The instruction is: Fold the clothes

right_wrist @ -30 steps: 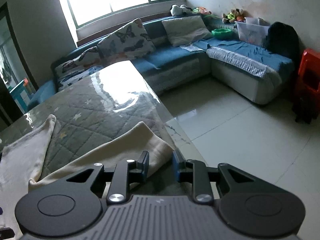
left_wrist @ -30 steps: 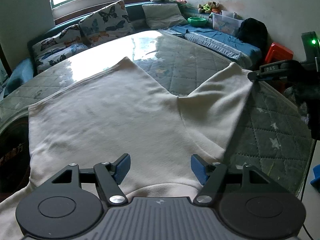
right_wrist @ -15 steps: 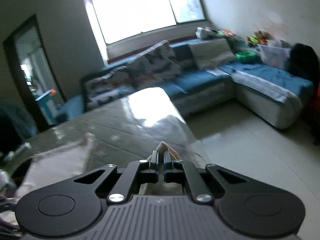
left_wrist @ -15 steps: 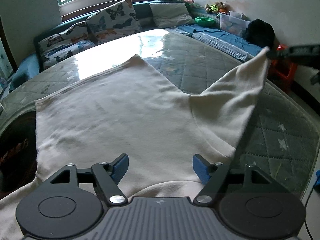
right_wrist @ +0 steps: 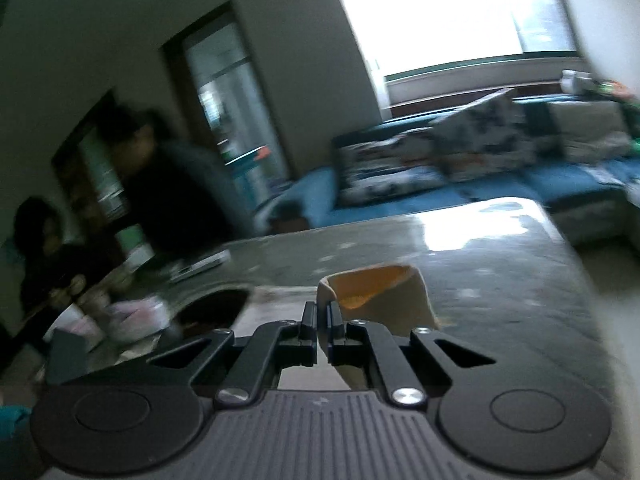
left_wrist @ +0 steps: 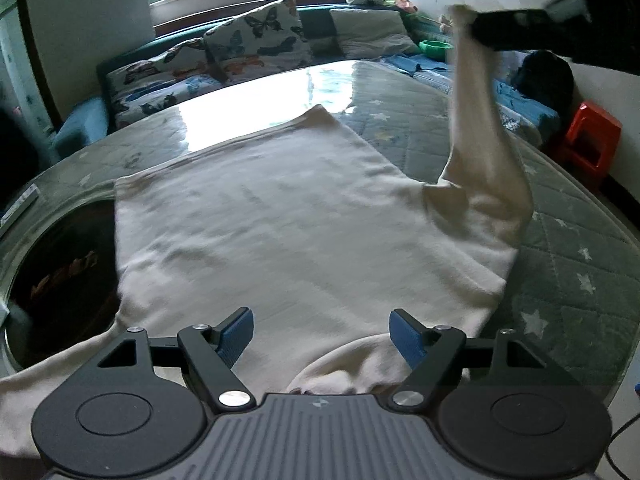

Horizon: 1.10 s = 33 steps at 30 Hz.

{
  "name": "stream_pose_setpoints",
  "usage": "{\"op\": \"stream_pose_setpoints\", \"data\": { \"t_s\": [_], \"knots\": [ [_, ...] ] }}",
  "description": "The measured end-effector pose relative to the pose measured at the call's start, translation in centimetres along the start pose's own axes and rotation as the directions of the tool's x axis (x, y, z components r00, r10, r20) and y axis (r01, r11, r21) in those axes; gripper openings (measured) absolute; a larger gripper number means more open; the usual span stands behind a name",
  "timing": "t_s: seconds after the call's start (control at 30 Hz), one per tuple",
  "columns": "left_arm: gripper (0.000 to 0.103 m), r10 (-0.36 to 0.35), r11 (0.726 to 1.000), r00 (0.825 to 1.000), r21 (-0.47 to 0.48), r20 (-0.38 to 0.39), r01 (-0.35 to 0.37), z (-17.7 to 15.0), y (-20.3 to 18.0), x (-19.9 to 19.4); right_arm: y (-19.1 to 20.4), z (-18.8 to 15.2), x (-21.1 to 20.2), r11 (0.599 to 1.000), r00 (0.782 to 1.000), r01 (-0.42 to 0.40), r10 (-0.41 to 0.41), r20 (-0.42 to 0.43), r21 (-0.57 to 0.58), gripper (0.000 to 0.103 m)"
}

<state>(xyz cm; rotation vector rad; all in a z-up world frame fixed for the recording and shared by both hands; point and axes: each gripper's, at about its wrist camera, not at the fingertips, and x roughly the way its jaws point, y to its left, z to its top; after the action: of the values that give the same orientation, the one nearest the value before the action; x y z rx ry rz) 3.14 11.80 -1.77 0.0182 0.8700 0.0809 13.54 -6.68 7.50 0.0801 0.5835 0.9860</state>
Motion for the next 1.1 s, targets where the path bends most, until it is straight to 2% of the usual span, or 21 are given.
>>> {"op": "stream_pose_setpoints", "data": {
  "t_s": [0.13, 0.27, 0.33, 0.4, 0.5, 0.6, 0.67, 0.8, 0.93, 1.1],
  "knots": [
    [0.079, 0.016, 1.0, 1.0, -0.021, 0.005, -0.015, -0.3, 0.7, -0.5, 3.4, -0.5, 3.1, 0.993, 0.993, -0.107, 0.104, -0.061, -0.044, 0.004],
    [0.079, 0.028, 0.999, 1.0, -0.038, -0.001, -0.028, -0.5, 1.2, -0.5, 5.9, -1.4, 5.3, 0.976, 0.972, -0.215, 0.209, -0.107, -0.046, 0.006],
    [0.079, 0.03, 0.999, 1.0, -0.041, -0.006, -0.03, -0.7, 1.4, -0.5, 6.4, -1.6, 5.6, 0.969, 0.964, -0.242, 0.235, -0.127, -0.049, 0.01],
    [0.079, 0.031, 0.999, 0.999, -0.042, -0.009, -0.032, -0.7, 1.5, -0.6, 6.5, -1.6, 5.5, 0.969, 0.964, -0.242, 0.234, -0.125, -0.055, 0.01],
    [0.079, 0.032, 0.998, 0.999, -0.046, -0.013, -0.033, -0.8, 1.6, -0.6, 5.4, -1.4, 4.4, 0.978, 0.975, -0.191, 0.18, -0.128, -0.085, 0.011],
    [0.079, 0.031, 0.998, 0.999, -0.048, -0.013, -0.031, -0.9, 1.7, -0.8, 3.1, -2.0, 3.6, 0.99, 0.985, -0.091, 0.073, -0.159, -0.108, 0.016],
    [0.079, 0.035, 0.998, 0.999, -0.049, -0.013, -0.035, -0.9, 1.8, -1.0, 1.2, -2.6, 3.3, 0.992, 0.982, -0.018, -0.005, -0.188, -0.121, 0.017],
    [0.079, 0.055, 0.997, 0.998, -0.055, -0.01, -0.056, -0.9, 2.4, -1.7, -3.2, -4.6, 2.8, 0.992, 0.962, 0.099, -0.114, -0.25, -0.071, 0.017],
    [0.079, 0.101, 0.993, 0.995, -0.07, 0.016, -0.099, -0.6, 3.5, -2.9, -6.4, -6.2, 2.6, 0.988, 0.947, 0.156, -0.15, -0.283, 0.0, 0.018],
    [0.079, 0.134, 0.988, 0.989, -0.084, 0.066, -0.128, 0.5, 4.1, -4.6, -7.8, -6.2, 3.2, 0.988, 0.953, 0.142, -0.118, -0.28, 0.067, 0.018]
  ]
}}
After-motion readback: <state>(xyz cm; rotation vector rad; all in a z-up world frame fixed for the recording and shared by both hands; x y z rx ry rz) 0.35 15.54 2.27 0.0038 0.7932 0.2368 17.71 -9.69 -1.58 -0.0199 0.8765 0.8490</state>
